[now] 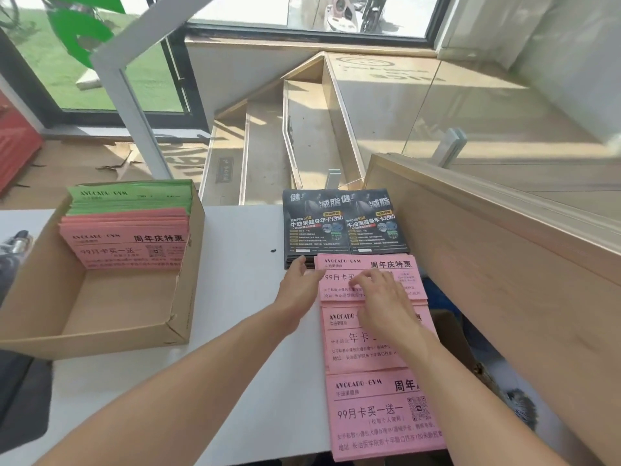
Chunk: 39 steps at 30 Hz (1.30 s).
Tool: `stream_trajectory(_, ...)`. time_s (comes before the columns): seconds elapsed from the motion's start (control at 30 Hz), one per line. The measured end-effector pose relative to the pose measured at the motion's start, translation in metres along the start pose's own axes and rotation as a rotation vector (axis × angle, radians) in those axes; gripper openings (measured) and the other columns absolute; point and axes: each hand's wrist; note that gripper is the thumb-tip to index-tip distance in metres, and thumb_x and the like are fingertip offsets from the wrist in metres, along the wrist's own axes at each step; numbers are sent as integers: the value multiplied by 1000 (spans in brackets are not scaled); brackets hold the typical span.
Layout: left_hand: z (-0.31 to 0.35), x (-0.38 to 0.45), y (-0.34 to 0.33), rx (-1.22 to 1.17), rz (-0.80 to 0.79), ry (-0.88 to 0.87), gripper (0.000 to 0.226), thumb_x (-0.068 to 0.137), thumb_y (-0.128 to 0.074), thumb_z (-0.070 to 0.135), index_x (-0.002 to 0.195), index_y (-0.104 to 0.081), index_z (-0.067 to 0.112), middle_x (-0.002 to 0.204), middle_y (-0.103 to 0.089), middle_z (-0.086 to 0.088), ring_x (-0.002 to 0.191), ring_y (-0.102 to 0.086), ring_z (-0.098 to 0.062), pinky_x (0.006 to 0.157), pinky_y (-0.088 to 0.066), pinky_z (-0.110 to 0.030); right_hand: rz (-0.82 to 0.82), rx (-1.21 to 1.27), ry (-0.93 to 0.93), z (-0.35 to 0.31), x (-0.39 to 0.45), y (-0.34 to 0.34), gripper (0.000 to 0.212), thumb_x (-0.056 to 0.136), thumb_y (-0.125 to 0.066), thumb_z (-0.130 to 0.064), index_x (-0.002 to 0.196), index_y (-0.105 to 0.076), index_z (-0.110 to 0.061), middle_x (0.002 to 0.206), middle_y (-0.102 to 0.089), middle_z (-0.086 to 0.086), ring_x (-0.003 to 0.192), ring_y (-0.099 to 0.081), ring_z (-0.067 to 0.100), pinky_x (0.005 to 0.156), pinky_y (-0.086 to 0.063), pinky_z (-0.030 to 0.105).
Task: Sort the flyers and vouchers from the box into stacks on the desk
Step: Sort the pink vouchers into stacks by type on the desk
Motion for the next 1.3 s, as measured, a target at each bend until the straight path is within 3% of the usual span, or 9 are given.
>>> stream_trajectory(0.17,11,-24,48,-13,104,-314,34,101,-58,17,131,-53,32,130,-58,20,129,-53,-5,101,-42,-20,92,97,121,-57,15,13,50,88,-62,-11,134,-55,-30,137,-48,-10,128,-40,13,109,-30,31)
stream_trajectory(0.3,20,-40,119,34,318,-540,39,97,-61,16,133,-57,32,134,-59,21,128,-51,3,107,-39,-17,196,280,269,-142,39,3,42,90,-63,-13,130,-61,-25,129,-58,-8,123,-48,15,106,-41,33)
stream_trajectory(0.4,14,-40,195,235,488,-654,47,94,-64,12,137,-55,28,141,-56,16,135,-46,-4,112,-37,-29,202,379,377,-213,52,-12,45,93,-61,-14,137,-59,-24,133,-59,-9,124,-49,13,108,-38,30)
stream_trajectory(0.5,2,-25,279,625,601,-606,62,92,-69,15,148,-44,22,158,-38,5,150,-25,-11,124,-22,-37,167,338,452,-271,72,-25,51,95,-58,-14,145,-52,-22,145,-52,-6,133,-43,15,115,-32,31)
stream_trajectory(0.6,-6,-10,344,982,547,-501,81,94,-67,25,159,-20,26,168,-12,3,155,-2,-13,127,-6,-37,121,133,462,-309,99,-36,59,98,-51,-17,155,-36,-17,160,-35,0,146,-29,22,121,-18,32)
stream_trajectory(0.7,-5,2,374,1144,426,-471,87,96,-63,28,161,-4,30,169,3,5,155,9,-13,126,2,-36,117,-22,384,-327,114,-48,66,98,-49,-22,158,-23,-14,165,-21,3,152,-16,24,124,-8,35)
stream_trajectory(0.8,-10,9,379,1228,394,-469,89,98,-57,34,161,6,29,169,5,7,155,9,-14,127,-3,-38,165,-106,349,-330,114,-59,68,95,-53,-20,157,-27,-11,164,-26,6,152,-21,25,123,-9,36)
stream_trajectory(1.0,-27,15,372,1137,501,-555,79,94,-59,29,160,-16,22,168,-15,3,156,-2,-18,126,-17,-39,340,-111,338,-327,114,-64,49,83,-71,-14,131,-64,-20,143,-58,3,133,-50,27,109,-39,40)
stream_trajectory(1.3,-31,21,373,1084,544,-621,68,88,-65,8,151,-41,12,154,-44,-5,151,-27,-25,124,-25,-40,374,-135,346,-329,113,-66,47,80,-71,-7,125,-68,-17,133,-64,4,120,-57,28,98,-48,42)
Point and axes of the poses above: each hand's wrist, its own x-axis towards the middle knuckle, its own y-axis out of the back of the hand, z = x × y
